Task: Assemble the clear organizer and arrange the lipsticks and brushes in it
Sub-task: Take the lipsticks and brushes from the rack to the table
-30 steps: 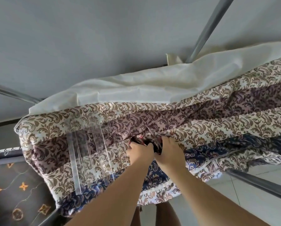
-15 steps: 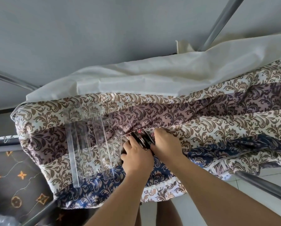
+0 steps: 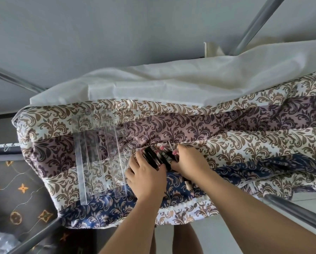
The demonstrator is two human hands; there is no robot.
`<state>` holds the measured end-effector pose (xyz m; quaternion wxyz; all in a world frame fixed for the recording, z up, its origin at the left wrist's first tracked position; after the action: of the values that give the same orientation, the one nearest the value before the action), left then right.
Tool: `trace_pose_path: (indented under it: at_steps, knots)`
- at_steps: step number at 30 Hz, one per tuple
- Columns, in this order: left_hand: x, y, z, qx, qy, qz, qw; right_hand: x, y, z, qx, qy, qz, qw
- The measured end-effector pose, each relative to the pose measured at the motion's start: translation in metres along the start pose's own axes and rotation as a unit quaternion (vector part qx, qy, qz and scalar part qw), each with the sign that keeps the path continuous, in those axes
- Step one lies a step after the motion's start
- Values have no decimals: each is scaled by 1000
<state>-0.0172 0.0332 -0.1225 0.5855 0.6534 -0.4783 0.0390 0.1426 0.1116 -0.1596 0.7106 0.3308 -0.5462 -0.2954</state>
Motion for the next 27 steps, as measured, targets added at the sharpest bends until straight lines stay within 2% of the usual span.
trace_pose_path:
  at_steps: [4, 9, 15, 19, 27]
  knots:
    - [-6, -9, -5, 24, 13, -1, 1000, 2, -1, -8, -41, 3, 14, 999]
    - [-17, -24, -21, 56, -11, 17, 998, 7, -2, -18, -83, -16, 19, 996]
    - [-26, -31, -42, 32, -118, 18, 992, 16, -2, -32, -167, -67, 10, 984]
    - [-27, -32, -52, 9, -184, 30, 982, 20, -1, -35, -211, -70, 12, 975]
    - [-37, -17, -44, 184, -171, 118, 961, 21, 1, -44, -296, -95, 75, 947]
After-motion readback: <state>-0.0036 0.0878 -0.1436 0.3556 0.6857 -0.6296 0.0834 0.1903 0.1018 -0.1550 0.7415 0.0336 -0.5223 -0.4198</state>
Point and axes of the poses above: each hand's wrist, its own x-axis away from the middle knuckle, its own y-axis out of the back of the hand, z = x × y, the point moved 9 cm from there along -x, towards the middle knuckle, and after that the axes turned 14 degrees about x, right-handed, at the moved point
